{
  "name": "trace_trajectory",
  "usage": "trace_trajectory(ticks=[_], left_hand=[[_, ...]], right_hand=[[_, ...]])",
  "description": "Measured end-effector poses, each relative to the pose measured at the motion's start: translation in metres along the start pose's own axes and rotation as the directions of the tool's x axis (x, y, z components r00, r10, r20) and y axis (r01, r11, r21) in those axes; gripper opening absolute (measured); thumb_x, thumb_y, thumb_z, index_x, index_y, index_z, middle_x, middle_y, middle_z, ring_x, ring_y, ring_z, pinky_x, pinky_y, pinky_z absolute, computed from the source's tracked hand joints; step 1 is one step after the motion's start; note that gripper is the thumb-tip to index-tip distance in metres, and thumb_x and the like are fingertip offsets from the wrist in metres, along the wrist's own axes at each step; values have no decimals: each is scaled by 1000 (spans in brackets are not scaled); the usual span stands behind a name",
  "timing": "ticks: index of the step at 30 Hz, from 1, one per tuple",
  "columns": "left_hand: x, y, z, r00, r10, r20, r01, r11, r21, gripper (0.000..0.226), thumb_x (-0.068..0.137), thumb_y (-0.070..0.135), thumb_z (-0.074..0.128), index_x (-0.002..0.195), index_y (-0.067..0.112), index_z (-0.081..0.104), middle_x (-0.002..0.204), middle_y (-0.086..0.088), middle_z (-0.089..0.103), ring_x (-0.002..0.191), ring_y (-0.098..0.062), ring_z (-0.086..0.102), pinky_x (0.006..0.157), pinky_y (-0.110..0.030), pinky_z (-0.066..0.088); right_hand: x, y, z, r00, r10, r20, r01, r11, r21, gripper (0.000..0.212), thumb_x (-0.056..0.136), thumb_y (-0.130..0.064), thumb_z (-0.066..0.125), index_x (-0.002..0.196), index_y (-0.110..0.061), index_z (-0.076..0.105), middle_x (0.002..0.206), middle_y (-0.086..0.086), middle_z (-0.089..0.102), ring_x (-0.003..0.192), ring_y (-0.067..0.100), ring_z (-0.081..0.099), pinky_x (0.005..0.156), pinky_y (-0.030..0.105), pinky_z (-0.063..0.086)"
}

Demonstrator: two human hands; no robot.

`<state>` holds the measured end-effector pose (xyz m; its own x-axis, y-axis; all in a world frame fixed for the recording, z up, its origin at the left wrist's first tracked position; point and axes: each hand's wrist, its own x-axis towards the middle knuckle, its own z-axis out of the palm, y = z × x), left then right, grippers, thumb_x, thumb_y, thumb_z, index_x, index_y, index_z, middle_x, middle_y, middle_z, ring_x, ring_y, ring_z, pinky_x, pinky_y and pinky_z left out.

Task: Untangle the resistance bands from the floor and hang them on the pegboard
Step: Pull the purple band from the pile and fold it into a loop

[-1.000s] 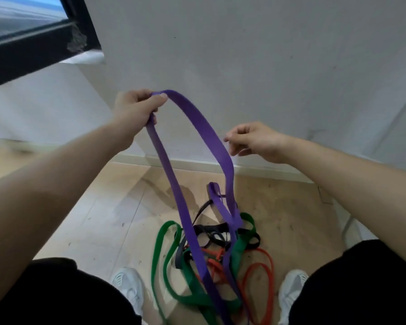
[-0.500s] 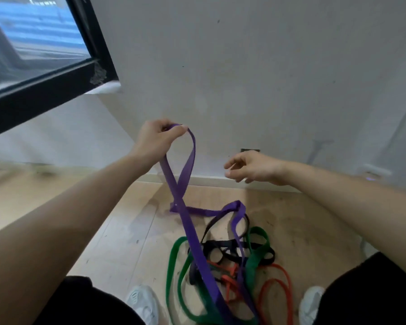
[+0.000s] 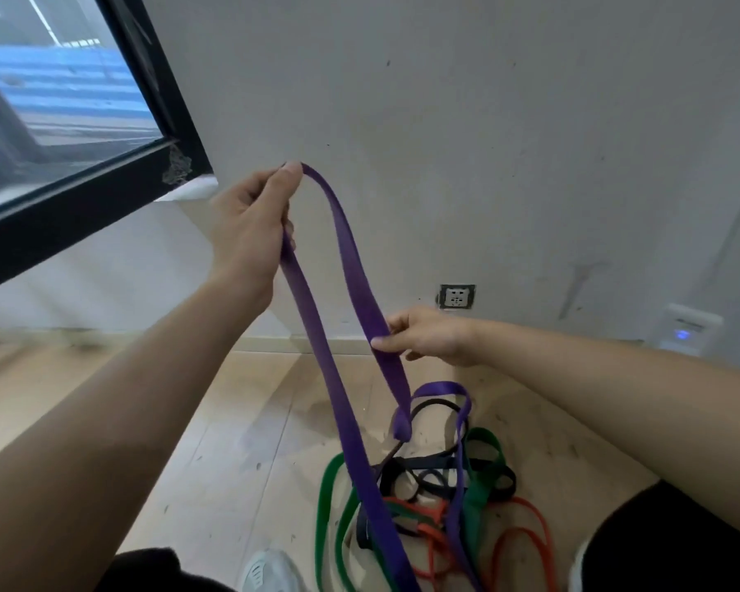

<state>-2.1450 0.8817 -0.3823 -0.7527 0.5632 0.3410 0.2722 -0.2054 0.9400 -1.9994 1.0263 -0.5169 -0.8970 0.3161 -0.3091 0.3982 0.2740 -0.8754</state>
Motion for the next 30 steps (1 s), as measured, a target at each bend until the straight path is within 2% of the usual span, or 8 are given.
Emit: trace_trajectory(ticks=[6,9,14,16,20,24,27,30], left_hand=[[14,-64,-44,957,-285,-50,289,944,159,19,95,28,68,89,10,67,77,-8,54,46,-10,50,48,-23,50],[7,-103,-61,892,-428,144,275,769,577,27,101,30,60,107,5,68,94,-10,68,73,-23,65,73,-33,55],[-22,-122,-46,494,-718,490,-29,549,835,33,105,24,50,137,23,57,129,4,61,125,-19,53,98,-29,42],[-27,-120,-24,446,-715,539,-99,559,823,42,106,19,49,148,20,49,143,3,53,136,-19,44,111,-34,35],[-31,-106,22,446,-644,622,22,703,711,41,103,17,54,143,22,53,137,10,58,131,-16,51,112,-39,41],[-34,-94,56,540,-495,681,190,860,474,44,93,23,70,135,26,59,124,9,70,118,-9,63,102,-34,51],[-43,-88,79,596,-398,697,250,917,310,40,87,23,77,124,27,64,113,8,75,107,-9,70,88,-24,57],[-51,-86,98,667,-345,660,238,938,251,48,80,31,84,123,27,63,115,9,74,108,-11,70,92,-29,55]], right_hand=[[-13,-1,-44,997,56,43,-61,992,112,24,96,-36,64,88,-14,61,76,3,64,79,21,63,90,40,51],[-31,-20,-66,992,-26,-124,41,992,118,30,84,-33,78,92,-11,59,71,5,54,68,19,52,73,35,45],[-60,-61,-82,896,-309,-319,294,951,-96,21,83,-16,81,92,-7,64,74,-1,59,69,10,56,66,24,46],[-66,-76,-78,865,-378,-329,333,925,-185,24,85,-22,80,96,-5,67,77,-1,61,71,8,57,67,21,47],[-80,-97,-84,793,-462,-397,343,878,-334,25,86,-26,78,98,-5,71,81,3,65,72,9,57,72,27,49],[-94,-95,-92,751,-468,-465,234,848,-475,26,85,-32,79,97,-9,74,84,7,70,59,0,48,66,24,43],[-105,-90,-94,739,-438,-512,245,882,-402,26,87,-30,77,100,-8,73,83,7,67,60,1,49,62,19,43],[-112,-89,-93,754,-377,-538,319,926,-202,21,90,-22,74,105,-7,69,87,7,64,73,12,59,64,27,57]])
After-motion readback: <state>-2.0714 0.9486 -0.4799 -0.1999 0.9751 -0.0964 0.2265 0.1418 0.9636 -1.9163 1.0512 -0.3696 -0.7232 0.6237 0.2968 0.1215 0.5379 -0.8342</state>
